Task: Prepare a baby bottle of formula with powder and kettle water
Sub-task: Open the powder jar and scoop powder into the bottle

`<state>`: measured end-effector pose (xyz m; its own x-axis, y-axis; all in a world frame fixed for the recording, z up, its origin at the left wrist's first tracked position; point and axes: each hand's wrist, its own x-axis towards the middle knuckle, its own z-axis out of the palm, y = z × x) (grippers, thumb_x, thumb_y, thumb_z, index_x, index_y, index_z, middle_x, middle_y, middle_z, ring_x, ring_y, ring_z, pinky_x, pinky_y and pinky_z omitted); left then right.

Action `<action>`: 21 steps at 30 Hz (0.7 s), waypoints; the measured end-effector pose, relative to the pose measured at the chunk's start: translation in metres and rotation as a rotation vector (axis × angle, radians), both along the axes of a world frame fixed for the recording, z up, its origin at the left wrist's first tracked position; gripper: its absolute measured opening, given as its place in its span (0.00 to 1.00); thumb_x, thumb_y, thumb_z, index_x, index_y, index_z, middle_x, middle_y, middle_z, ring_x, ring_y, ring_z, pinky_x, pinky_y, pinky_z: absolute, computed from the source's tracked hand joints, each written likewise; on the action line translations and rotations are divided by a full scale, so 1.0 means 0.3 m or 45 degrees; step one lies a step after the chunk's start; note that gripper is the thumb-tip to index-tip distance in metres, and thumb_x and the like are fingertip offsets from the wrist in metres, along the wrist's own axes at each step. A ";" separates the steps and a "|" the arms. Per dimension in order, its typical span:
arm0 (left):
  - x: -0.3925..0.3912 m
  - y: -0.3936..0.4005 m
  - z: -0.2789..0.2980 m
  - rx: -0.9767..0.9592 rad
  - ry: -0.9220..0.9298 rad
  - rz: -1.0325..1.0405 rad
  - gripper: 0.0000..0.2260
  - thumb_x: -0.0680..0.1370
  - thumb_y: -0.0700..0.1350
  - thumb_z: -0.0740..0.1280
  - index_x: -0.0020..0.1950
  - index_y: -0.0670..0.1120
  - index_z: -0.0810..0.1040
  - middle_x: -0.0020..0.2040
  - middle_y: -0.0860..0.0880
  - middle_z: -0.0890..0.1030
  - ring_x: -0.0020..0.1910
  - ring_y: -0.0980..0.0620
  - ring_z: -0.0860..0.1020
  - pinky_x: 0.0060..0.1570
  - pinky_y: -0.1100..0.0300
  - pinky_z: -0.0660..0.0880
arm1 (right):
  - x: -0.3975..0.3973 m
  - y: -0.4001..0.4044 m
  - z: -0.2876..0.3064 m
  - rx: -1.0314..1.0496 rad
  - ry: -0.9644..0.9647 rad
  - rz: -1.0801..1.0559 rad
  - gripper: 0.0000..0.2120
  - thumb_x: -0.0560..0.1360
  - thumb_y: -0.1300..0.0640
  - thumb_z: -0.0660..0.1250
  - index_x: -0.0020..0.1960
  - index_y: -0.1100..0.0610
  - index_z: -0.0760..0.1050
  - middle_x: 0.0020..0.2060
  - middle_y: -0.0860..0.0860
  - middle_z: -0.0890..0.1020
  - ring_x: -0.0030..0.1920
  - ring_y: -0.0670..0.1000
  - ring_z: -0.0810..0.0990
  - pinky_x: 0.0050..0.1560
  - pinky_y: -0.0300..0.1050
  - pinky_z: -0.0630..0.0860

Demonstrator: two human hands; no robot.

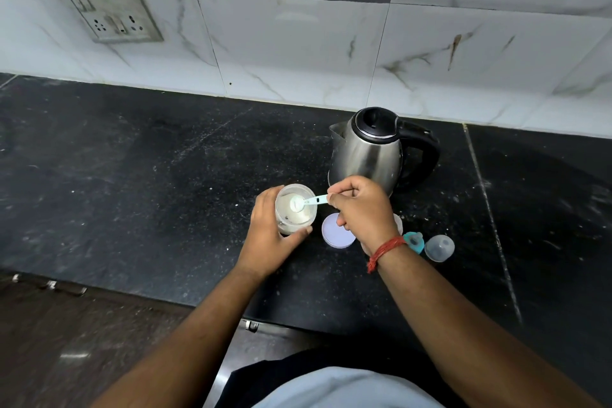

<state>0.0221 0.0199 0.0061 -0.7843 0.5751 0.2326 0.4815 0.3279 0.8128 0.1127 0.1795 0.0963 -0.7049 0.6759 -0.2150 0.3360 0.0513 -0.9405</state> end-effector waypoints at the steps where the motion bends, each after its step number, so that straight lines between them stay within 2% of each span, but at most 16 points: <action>1: 0.000 -0.005 -0.001 0.007 -0.029 -0.002 0.35 0.70 0.47 0.81 0.72 0.57 0.66 0.66 0.63 0.68 0.71 0.58 0.68 0.72 0.56 0.67 | -0.001 -0.003 -0.002 -0.025 0.001 -0.009 0.06 0.75 0.66 0.69 0.42 0.56 0.80 0.31 0.50 0.80 0.22 0.45 0.75 0.24 0.37 0.69; 2: 0.000 -0.009 -0.003 0.012 -0.065 -0.001 0.35 0.70 0.47 0.81 0.71 0.58 0.66 0.67 0.64 0.68 0.70 0.61 0.68 0.72 0.59 0.67 | -0.001 -0.005 -0.004 -0.052 0.004 -0.020 0.06 0.75 0.66 0.69 0.43 0.56 0.80 0.31 0.50 0.80 0.22 0.45 0.75 0.24 0.38 0.69; 5: -0.014 -0.019 -0.021 0.023 -0.189 0.027 0.34 0.71 0.46 0.81 0.73 0.52 0.68 0.68 0.55 0.70 0.68 0.66 0.68 0.70 0.64 0.68 | -0.004 -0.013 -0.014 -0.138 0.034 -0.060 0.05 0.75 0.67 0.69 0.44 0.58 0.80 0.34 0.54 0.82 0.22 0.45 0.74 0.23 0.38 0.69; 8: -0.040 -0.028 -0.042 -0.002 -0.280 0.037 0.36 0.71 0.46 0.81 0.74 0.49 0.67 0.70 0.51 0.71 0.70 0.61 0.69 0.72 0.59 0.68 | -0.008 -0.020 -0.024 -0.240 0.066 -0.115 0.05 0.75 0.68 0.69 0.45 0.59 0.80 0.37 0.57 0.82 0.22 0.45 0.73 0.22 0.38 0.69; 9: -0.048 -0.030 -0.047 -0.014 -0.300 0.035 0.36 0.70 0.45 0.81 0.74 0.50 0.67 0.70 0.51 0.70 0.69 0.61 0.69 0.73 0.57 0.67 | -0.009 -0.021 -0.024 -0.265 0.074 -0.130 0.05 0.75 0.68 0.69 0.45 0.60 0.80 0.37 0.57 0.82 0.21 0.45 0.73 0.22 0.37 0.68; 12: -0.062 -0.039 -0.045 -0.029 -0.356 0.032 0.36 0.71 0.43 0.81 0.71 0.55 0.65 0.70 0.51 0.70 0.66 0.69 0.69 0.73 0.58 0.67 | -0.006 -0.021 -0.020 -0.312 0.109 -0.158 0.06 0.75 0.69 0.69 0.44 0.60 0.80 0.35 0.56 0.81 0.22 0.45 0.72 0.22 0.37 0.67; 14: -0.069 -0.041 -0.046 -0.029 -0.386 0.011 0.37 0.71 0.42 0.81 0.72 0.56 0.63 0.70 0.51 0.70 0.66 0.70 0.69 0.73 0.57 0.68 | -0.005 -0.017 -0.017 -0.319 0.126 -0.168 0.06 0.75 0.69 0.69 0.44 0.60 0.80 0.34 0.54 0.81 0.21 0.45 0.72 0.21 0.37 0.67; 16: -0.073 -0.047 -0.051 -0.037 -0.429 -0.007 0.42 0.69 0.47 0.82 0.76 0.54 0.61 0.73 0.50 0.69 0.70 0.63 0.69 0.75 0.54 0.66 | -0.003 -0.013 -0.015 -0.324 0.138 -0.175 0.06 0.75 0.69 0.69 0.44 0.60 0.80 0.34 0.54 0.81 0.21 0.45 0.72 0.21 0.37 0.67; 18: -0.077 -0.056 -0.058 -0.062 -0.480 0.014 0.52 0.65 0.57 0.80 0.81 0.50 0.55 0.78 0.49 0.65 0.76 0.54 0.66 0.78 0.50 0.63 | 0.004 -0.005 -0.012 -0.335 0.153 -0.184 0.05 0.75 0.69 0.69 0.45 0.60 0.80 0.35 0.54 0.81 0.21 0.45 0.72 0.21 0.37 0.67; 21: -0.089 -0.069 -0.051 -0.074 -0.438 0.042 0.58 0.62 0.64 0.78 0.84 0.51 0.50 0.79 0.55 0.59 0.79 0.55 0.60 0.80 0.50 0.59 | 0.021 0.015 0.000 -0.336 0.179 -0.194 0.05 0.75 0.69 0.69 0.45 0.61 0.80 0.38 0.59 0.81 0.22 0.45 0.71 0.22 0.37 0.66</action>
